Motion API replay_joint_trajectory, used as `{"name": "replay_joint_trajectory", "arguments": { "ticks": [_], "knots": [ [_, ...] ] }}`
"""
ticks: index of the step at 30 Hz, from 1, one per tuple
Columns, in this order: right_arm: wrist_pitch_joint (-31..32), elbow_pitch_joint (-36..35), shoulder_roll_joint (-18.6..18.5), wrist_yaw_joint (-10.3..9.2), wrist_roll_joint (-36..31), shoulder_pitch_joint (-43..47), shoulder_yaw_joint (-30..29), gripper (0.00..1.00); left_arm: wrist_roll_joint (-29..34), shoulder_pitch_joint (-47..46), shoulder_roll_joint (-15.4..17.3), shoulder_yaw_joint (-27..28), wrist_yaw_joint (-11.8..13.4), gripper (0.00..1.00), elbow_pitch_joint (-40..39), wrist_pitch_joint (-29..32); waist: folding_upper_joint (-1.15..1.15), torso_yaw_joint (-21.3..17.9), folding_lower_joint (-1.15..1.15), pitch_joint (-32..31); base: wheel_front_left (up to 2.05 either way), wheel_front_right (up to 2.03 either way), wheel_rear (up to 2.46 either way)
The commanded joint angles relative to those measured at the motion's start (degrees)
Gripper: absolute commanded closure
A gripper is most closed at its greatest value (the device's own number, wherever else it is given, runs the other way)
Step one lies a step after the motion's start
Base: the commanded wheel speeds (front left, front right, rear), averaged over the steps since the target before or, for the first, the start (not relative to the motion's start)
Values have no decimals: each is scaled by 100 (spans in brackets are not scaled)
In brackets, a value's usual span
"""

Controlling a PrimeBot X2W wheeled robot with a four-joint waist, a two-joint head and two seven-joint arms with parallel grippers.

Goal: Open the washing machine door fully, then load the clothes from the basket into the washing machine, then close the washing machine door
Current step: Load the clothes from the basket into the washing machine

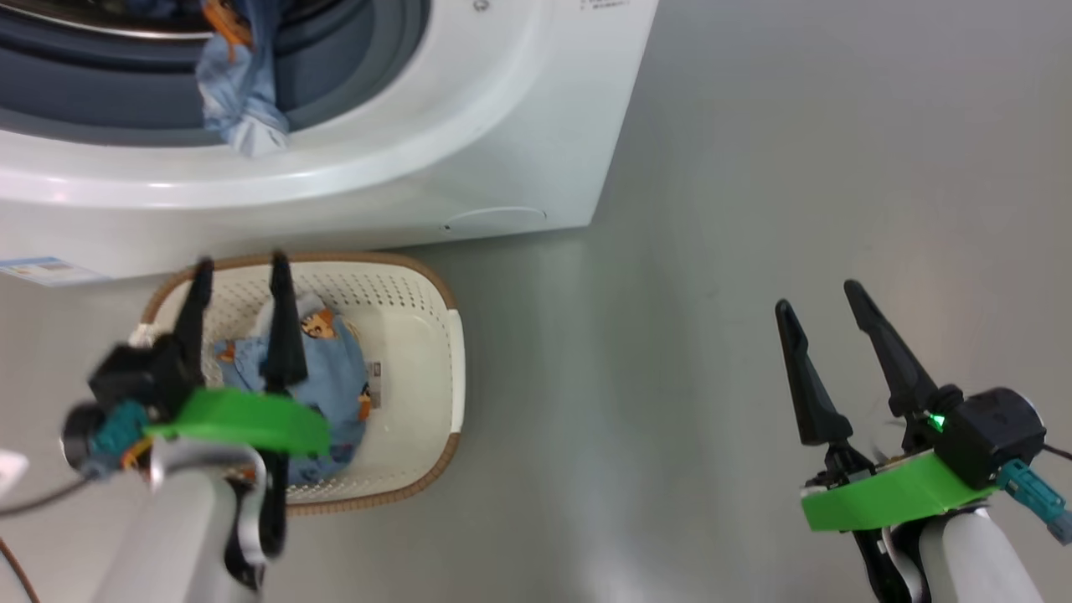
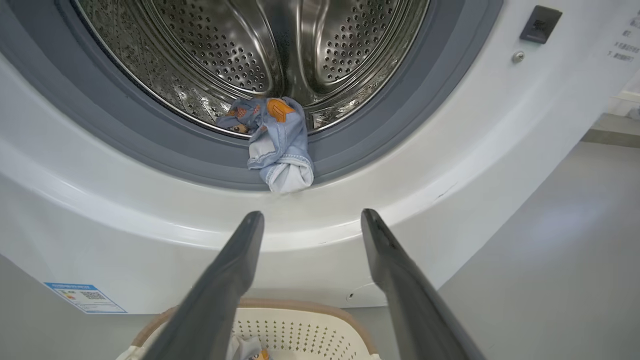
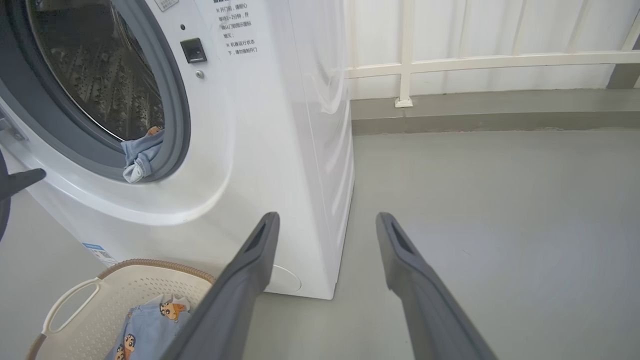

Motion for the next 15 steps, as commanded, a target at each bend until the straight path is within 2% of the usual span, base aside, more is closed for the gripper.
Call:
{"name": "replay_joint_trajectory", "arguments": {
  "ticks": [1, 7, 15],
  "knots": [
    [-28, -146, -16, 35, 75, -68, 172, 0, -24, -251, 188, 251, -55, 0, -57, -14, 0, -152, -1, 308, 0, 0, 0],
    [-28, -119, 36, 35, 164, -334, 264, 0, -94, -1097, 475, 394, -234, 0, 57, 317, 0, -412, -1, 653, 0, 0, 0],
    [-28, -65, 128, 35, 293, -589, 345, 0, -266, -2166, 1088, 584, -391, 0, 107, 1443, 0, -682, -1, 919, 0, 0, 0]
  ]
}}
